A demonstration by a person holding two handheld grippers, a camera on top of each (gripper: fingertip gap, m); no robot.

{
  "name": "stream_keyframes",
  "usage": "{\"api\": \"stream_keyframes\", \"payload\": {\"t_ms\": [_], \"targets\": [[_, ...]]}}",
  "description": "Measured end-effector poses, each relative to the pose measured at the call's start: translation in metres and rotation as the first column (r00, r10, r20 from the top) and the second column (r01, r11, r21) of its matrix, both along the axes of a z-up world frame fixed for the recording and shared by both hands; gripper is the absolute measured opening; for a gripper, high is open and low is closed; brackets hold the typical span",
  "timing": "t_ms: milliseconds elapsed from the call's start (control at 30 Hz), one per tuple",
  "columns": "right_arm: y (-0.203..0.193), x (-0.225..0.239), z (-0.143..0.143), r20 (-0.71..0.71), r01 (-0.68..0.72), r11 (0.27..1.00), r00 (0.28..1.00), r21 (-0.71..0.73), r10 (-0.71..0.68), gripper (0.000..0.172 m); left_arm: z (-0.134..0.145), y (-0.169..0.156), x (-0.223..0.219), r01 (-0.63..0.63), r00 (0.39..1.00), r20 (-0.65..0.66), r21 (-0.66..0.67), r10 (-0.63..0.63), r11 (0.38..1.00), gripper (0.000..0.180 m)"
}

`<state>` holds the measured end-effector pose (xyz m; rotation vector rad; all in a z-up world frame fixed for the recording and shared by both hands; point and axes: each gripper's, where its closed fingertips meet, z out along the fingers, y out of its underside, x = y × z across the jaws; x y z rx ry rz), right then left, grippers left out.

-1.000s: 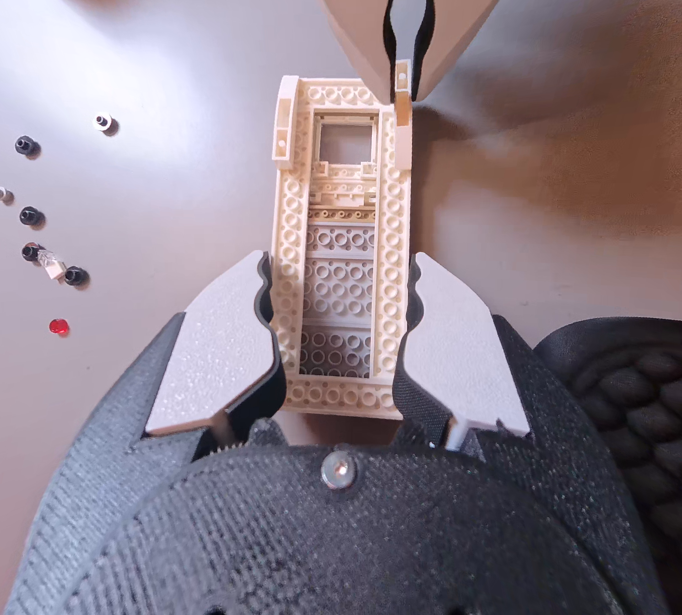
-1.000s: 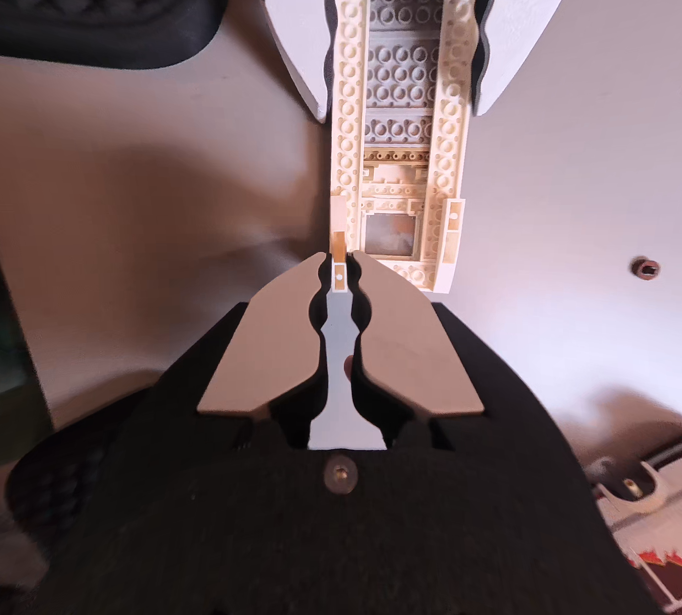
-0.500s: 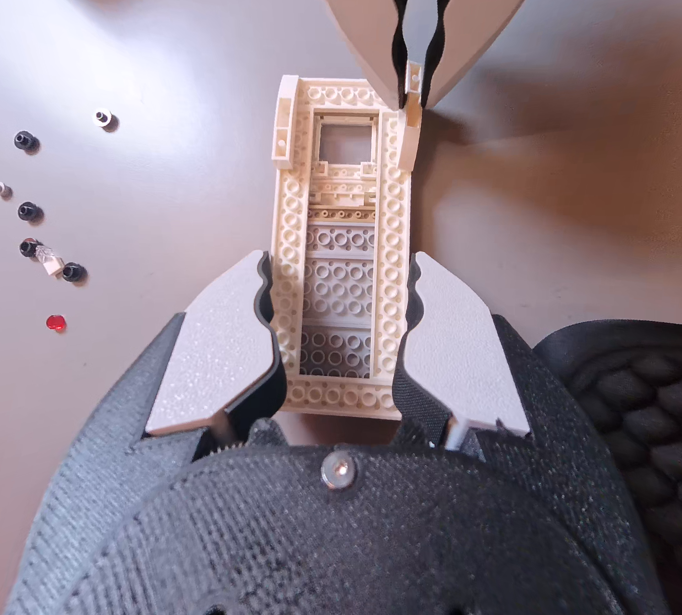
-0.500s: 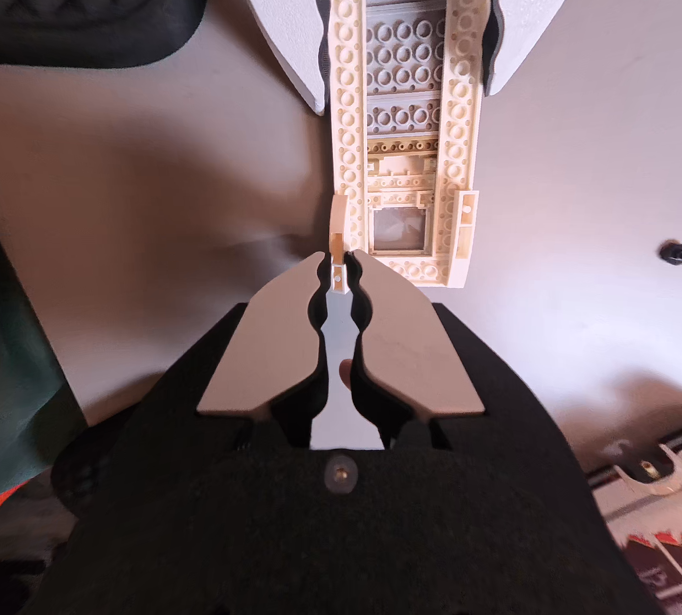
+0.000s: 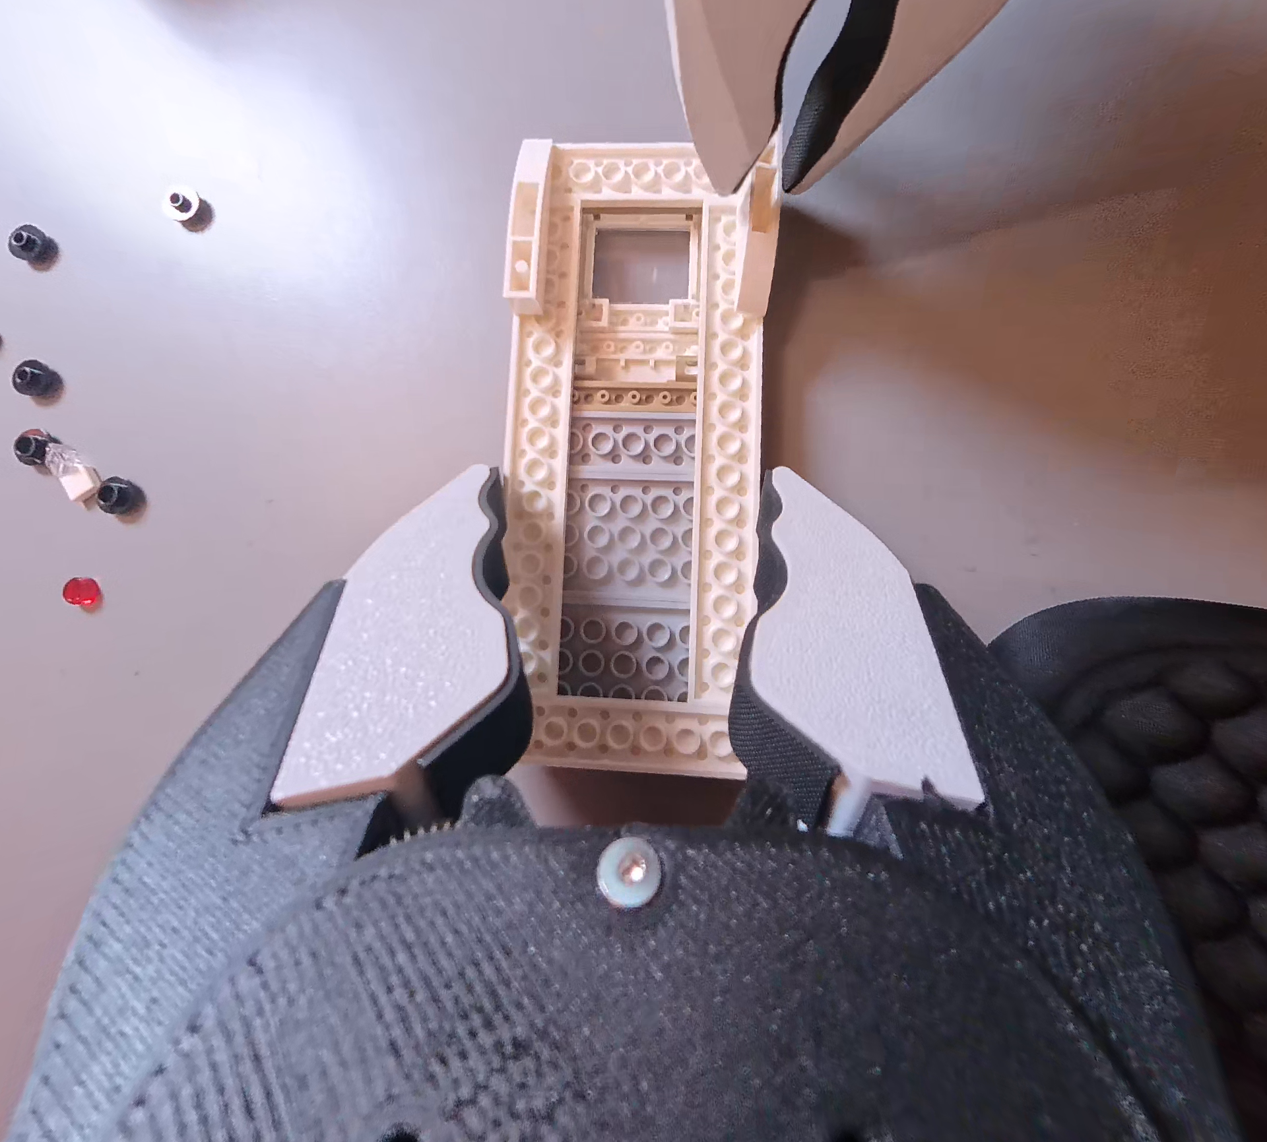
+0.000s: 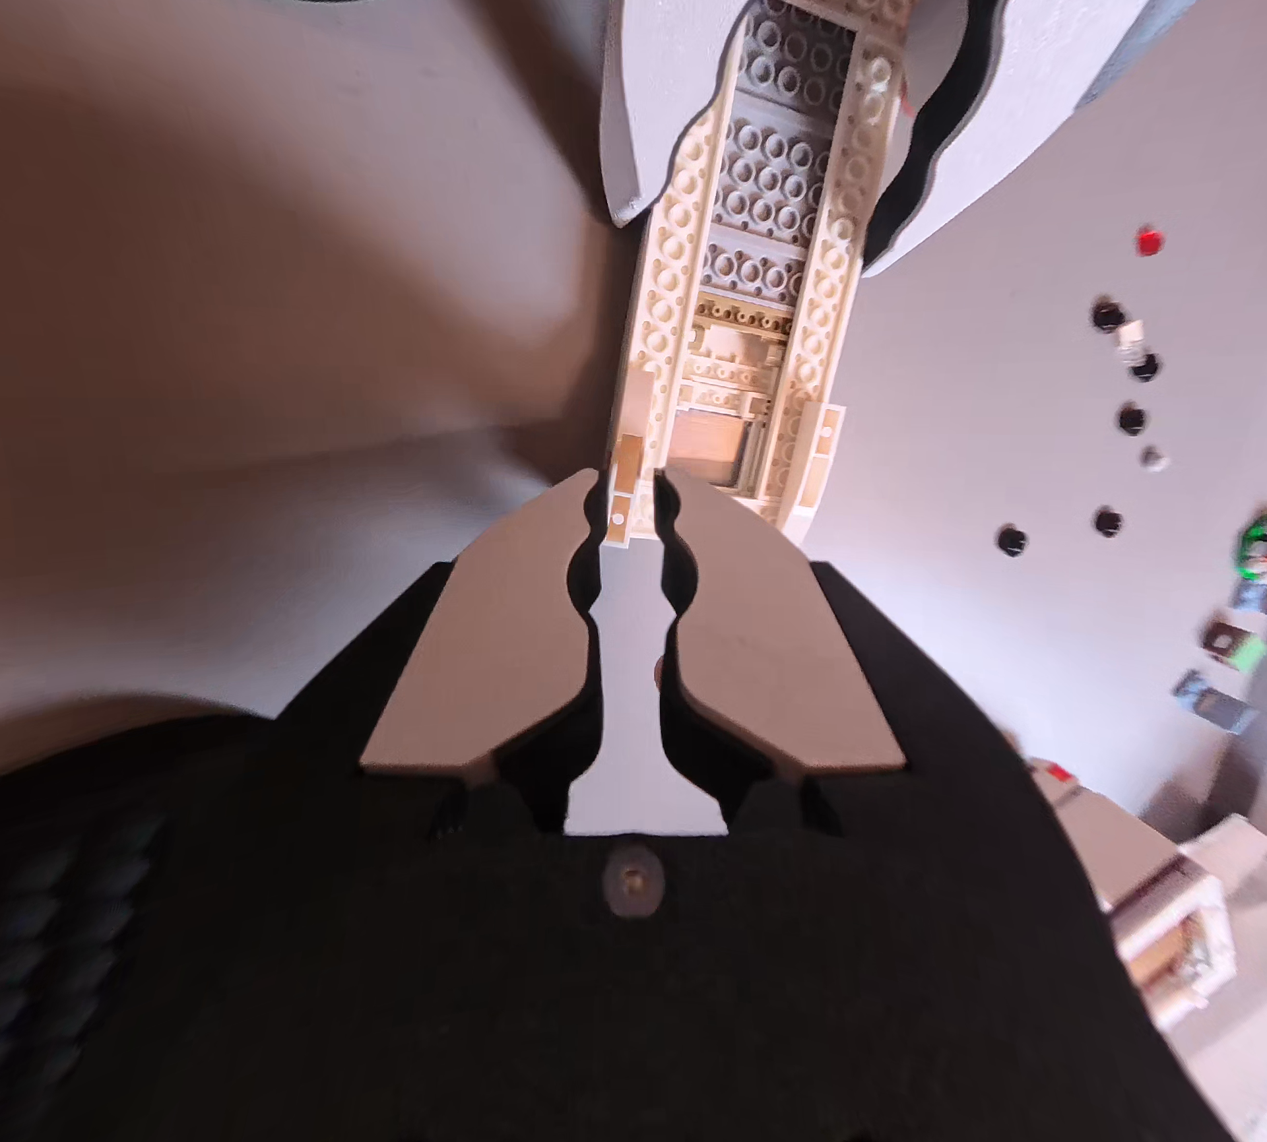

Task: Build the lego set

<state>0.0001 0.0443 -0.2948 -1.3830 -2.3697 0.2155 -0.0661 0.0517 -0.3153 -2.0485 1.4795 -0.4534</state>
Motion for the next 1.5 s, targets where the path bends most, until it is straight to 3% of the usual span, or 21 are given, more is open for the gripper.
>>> {"api": "stream_keyframes", "payload": {"t_ms": [100,533,733,933,1300,1500], "targets": [[0.004,0.000,0.001,-0.035,-0.002,0.998,0.999,0.056,0.004,0.008,0.000,0.000,0.000,-0.002,1.000,0.001,-0.002,0.002,1.000,0.072],[-0.001,0.002,-0.003,0.058,0.139,0.969,0.990,-0.203,-0.130,0.007,0.000,0.000,0.000,-0.003,1.000,0.001,-0.002,0.003,1.000,0.072],[0.001,0.002,-0.006,0.133,0.171,0.955,0.981,-0.243,-0.142,0.007,0.000,0.000,0.001,-0.001,1.000,0.002,0.003,0.001,1.000,0.072],[0.000,0.003,-0.007,0.149,0.167,0.978,0.978,-0.124,-0.148,0.008,0.000,0.000,0.001,-0.004,1.000,-0.001,0.011,0.004,1.000,0.072],[0.000,0.003,-0.008,0.015,0.151,0.986,0.988,0.069,-0.152,0.007,0.000,0.000,0.001,-0.009,1.000,0.003,0.001,0.009,1.000,0.072],[0.000,0.002,-0.009,0.001,0.184,0.982,0.983,0.041,-0.184,0.007,0.000,0.000,0.001,-0.008,1.000,0.006,-0.002,0.008,1.000,0.072]]}}
